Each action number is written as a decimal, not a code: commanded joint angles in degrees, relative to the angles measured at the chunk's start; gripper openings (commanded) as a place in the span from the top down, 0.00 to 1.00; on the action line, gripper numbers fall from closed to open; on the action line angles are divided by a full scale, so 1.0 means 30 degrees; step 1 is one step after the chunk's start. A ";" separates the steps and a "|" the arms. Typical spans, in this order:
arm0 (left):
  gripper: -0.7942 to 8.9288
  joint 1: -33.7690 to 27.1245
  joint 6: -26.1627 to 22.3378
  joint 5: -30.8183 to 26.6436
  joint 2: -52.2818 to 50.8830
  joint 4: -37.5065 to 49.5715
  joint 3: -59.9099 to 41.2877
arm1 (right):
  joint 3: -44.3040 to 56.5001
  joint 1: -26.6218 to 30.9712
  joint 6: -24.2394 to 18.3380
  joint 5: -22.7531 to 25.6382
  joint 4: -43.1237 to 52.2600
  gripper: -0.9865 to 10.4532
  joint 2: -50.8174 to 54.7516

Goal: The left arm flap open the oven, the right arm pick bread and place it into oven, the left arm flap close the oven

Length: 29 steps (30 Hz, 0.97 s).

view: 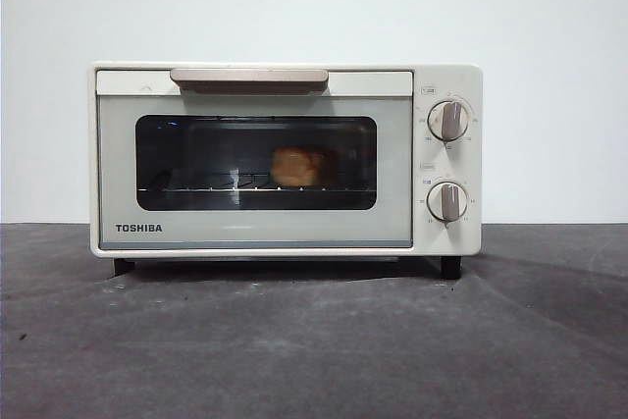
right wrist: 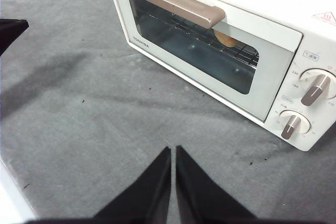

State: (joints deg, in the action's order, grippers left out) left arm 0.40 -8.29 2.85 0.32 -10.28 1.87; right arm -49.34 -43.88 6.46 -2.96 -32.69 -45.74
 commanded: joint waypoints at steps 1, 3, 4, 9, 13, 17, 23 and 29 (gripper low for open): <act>0.90 -0.0022 -0.0204 -0.0066 -0.0044 -0.0138 -0.0393 | -0.0197 -0.0189 0.0189 0.0015 0.0175 0.90 -0.0073; 0.90 -0.0022 -0.0204 -0.0066 -0.0044 -0.0138 -0.0393 | -0.0197 -0.0189 0.0189 0.0015 0.0175 0.90 -0.0073; 0.90 -0.0022 -0.0204 -0.0066 -0.0044 -0.0138 -0.0393 | -0.0197 -0.0189 0.0189 0.0015 0.0175 0.90 -0.0073; 0.90 -0.0022 -0.0204 -0.0066 -0.0044 -0.0138 -0.0393 | -0.0197 -0.0189 0.0189 0.0015 0.0175 0.90 -0.0073; 0.90 -0.0022 -0.0204 -0.0066 -0.0044 -0.0138 -0.0393 | -0.0197 -0.0189 0.0189 0.0015 0.0175 0.90 -0.0073; 0.90 -0.0022 -0.0204 -0.0066 -0.0044 -0.0138 -0.0393 | -0.0197 -0.0189 0.0189 0.0015 0.0175 0.90 -0.0073; 0.90 -0.0022 -0.0204 -0.0066 -0.0044 -0.0138 -0.0393 | -0.0197 0.0073 -0.0328 0.0168 0.0175 0.90 0.0117; 0.90 -0.0022 -0.0204 -0.0066 -0.0044 -0.0138 -0.0393 | 0.0845 0.3330 -0.0867 -0.0729 0.1756 0.90 0.1515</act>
State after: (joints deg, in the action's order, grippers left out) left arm 0.40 -8.29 2.85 0.32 -10.28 1.87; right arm -47.48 -34.98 4.67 -4.58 -28.25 -41.47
